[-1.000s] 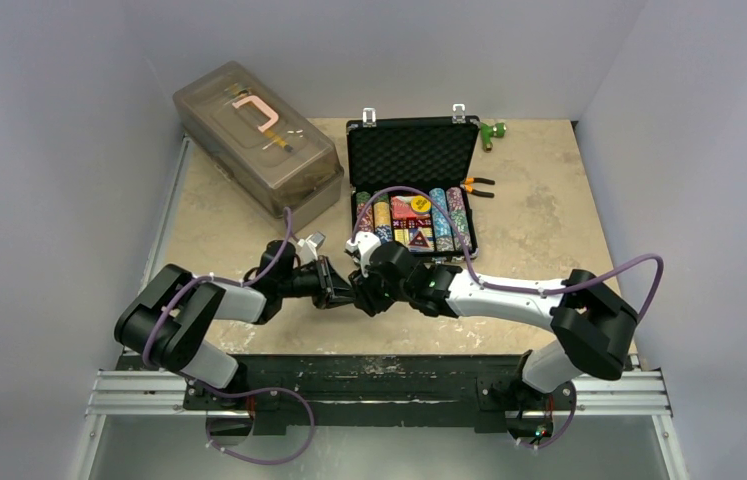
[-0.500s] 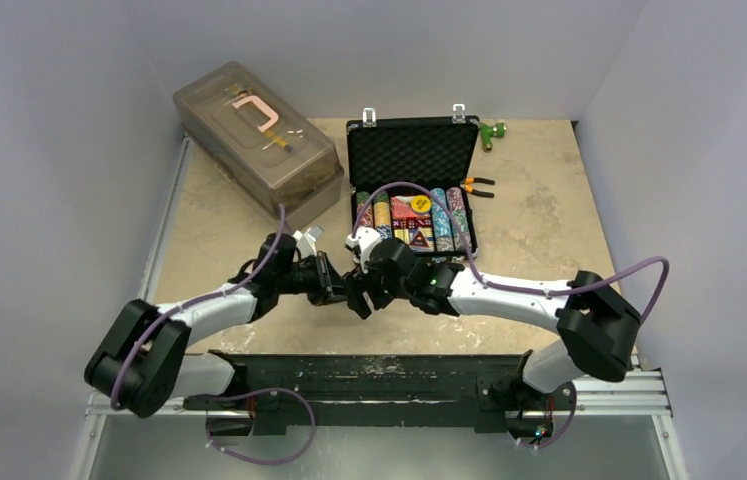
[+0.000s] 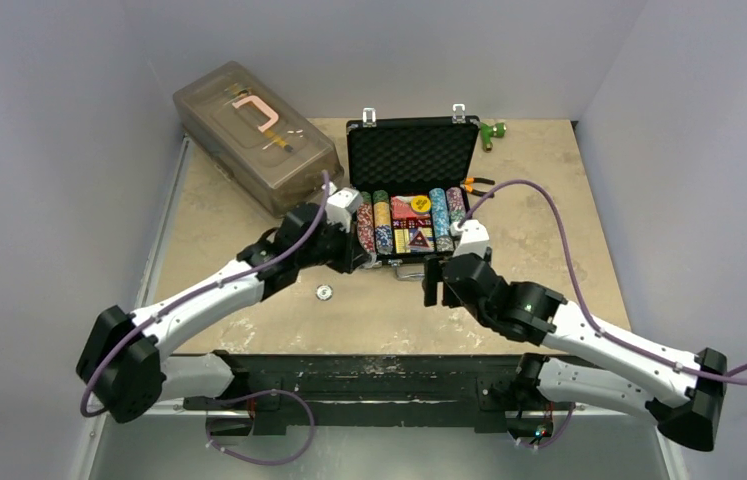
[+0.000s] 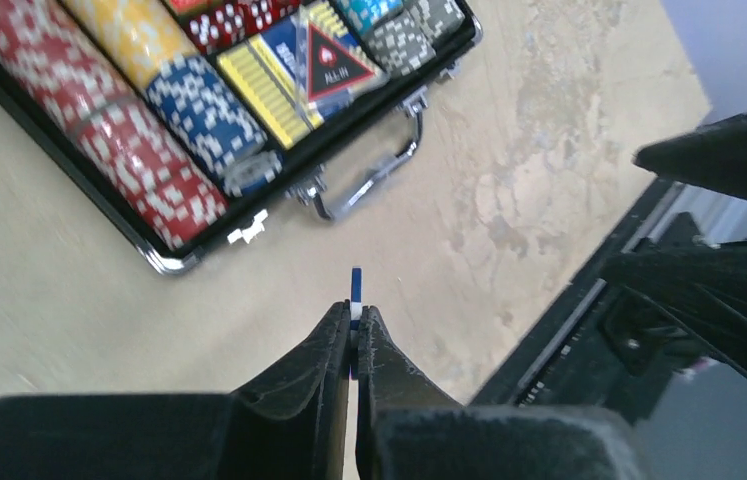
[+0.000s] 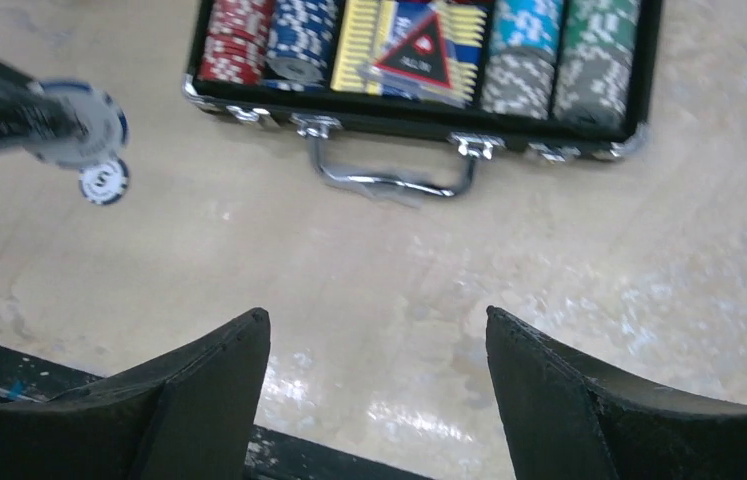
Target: Pack up texas hold em set
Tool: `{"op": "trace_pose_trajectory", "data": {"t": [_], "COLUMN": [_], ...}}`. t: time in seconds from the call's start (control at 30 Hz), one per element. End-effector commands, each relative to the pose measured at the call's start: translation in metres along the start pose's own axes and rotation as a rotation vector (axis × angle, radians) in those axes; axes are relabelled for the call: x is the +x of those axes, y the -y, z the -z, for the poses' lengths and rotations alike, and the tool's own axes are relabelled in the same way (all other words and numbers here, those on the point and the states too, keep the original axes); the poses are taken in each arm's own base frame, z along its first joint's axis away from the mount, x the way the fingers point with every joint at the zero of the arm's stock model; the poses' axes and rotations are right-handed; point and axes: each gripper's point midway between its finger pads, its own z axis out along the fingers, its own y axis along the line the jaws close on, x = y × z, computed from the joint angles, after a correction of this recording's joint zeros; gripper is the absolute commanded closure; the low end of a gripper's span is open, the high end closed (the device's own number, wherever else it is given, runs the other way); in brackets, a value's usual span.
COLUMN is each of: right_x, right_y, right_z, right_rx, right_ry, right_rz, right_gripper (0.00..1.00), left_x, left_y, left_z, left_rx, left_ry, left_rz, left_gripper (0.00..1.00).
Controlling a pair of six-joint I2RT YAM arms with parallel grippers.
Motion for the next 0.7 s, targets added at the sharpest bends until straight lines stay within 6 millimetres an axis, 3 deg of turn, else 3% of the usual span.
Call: {"op": "trace_pose_trajectory", "data": {"t": [0.0, 0.2, 0.47, 0.67], "right_x": [0.016, 0.015, 0.013, 0.010], "right_y": [0.041, 0.037, 0.032, 0.033], "right_z": [0.020, 0.032, 0.033, 0.036], "right_rx": [0.121, 0.025, -0.010, -0.021], "right_ry": [0.004, 0.041, 0.046, 0.064], "right_rz": [-0.093, -0.148, -0.140, -0.147], "right_gripper": [0.22, 0.19, 0.18, 0.17], "left_x": [-0.032, -0.040, -0.019, -0.008], "left_y": [-0.005, -0.001, -0.021, -0.034], "left_z": [-0.021, -0.054, -0.091, -0.105], "left_rx": [-0.035, 0.031, 0.010, -0.024], "left_ry": [-0.020, -0.152, -0.320, -0.351], "left_rz": [-0.364, -0.639, -0.835, -0.886], "left_gripper": [1.00, 1.00, 1.00, 1.00]}}
